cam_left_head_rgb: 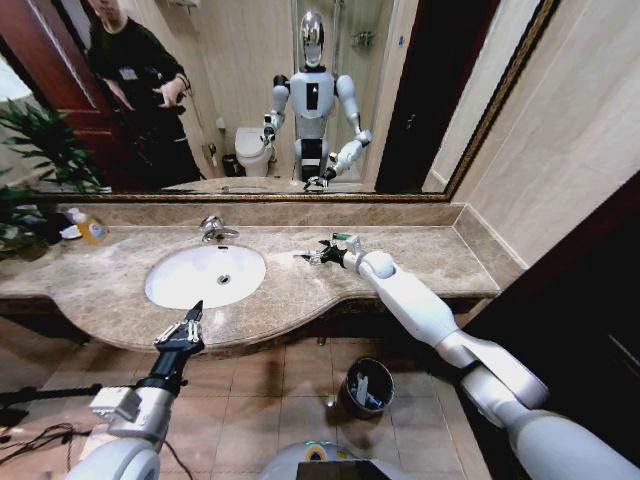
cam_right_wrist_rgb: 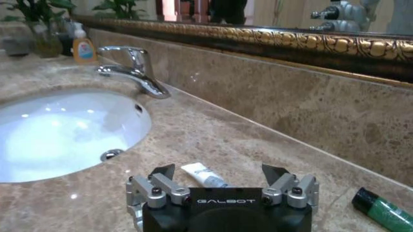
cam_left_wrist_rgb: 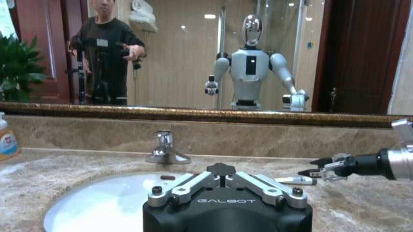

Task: Pick up the trash from the sink and place it in the trash bin.

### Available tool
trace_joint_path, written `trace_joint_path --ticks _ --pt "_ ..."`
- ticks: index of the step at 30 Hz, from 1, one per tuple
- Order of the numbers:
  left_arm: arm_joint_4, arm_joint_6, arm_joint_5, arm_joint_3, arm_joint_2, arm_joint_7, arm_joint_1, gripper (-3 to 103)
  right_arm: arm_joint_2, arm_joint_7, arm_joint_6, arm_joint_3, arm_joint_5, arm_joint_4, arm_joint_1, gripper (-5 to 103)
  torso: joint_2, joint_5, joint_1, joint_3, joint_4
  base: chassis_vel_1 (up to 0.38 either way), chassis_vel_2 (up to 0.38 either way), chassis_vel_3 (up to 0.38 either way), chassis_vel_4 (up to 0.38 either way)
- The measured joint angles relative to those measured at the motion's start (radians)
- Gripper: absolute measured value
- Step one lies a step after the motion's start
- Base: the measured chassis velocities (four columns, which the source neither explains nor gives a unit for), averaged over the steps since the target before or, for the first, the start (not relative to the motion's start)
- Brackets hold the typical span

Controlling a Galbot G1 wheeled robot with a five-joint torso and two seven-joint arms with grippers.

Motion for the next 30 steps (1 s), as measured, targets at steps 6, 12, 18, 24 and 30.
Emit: trace_joint_path --ticks 6,12,18,24,30 --pt "0.000 0.000 0.000 0.000 0.000 0.000 0.000 0 0.024 -0.014 -0.005 -0.001 -0.036 -0.069 0.023 77 0.000 0.0001 0.000 0.000 0.0001 0.000 0.000 0.000 0.000" --pt "0.000 0.000 0.000 0.000 0.000 0.000 0.000 0 0.010 -0.055 -0.004 -0.004 -0.063 -0.087 0.024 73 0.000 0.0002 0.000 0.000 0.0000 0.000 0.000 0.000 0.000" --pt "0.000 0.000 0.000 0.000 0.000 0.000 0.000 0 0.011 -0.068 0.001 -0.013 -0.084 -0.107 0.037 71 0.000 0.0001 0.000 0.000 0.0000 0.000 0.000 0.000 0.000" --pt "0.000 0.000 0.000 0.000 0.000 0.000 0.000 0 0.017 -0.068 -0.001 -0.023 -0.085 -0.116 0.048 62 0.000 0.0001 0.000 0.000 0.0000 0.000 0.000 0.000 0.000" --pt "0.000 0.000 0.000 0.000 0.000 0.000 0.000 0 0.014 -0.075 -0.009 -0.029 -0.081 -0.109 0.048 39 0.000 0.0001 0.000 0.000 0.0000 0.000 0.000 0.000 0.000"
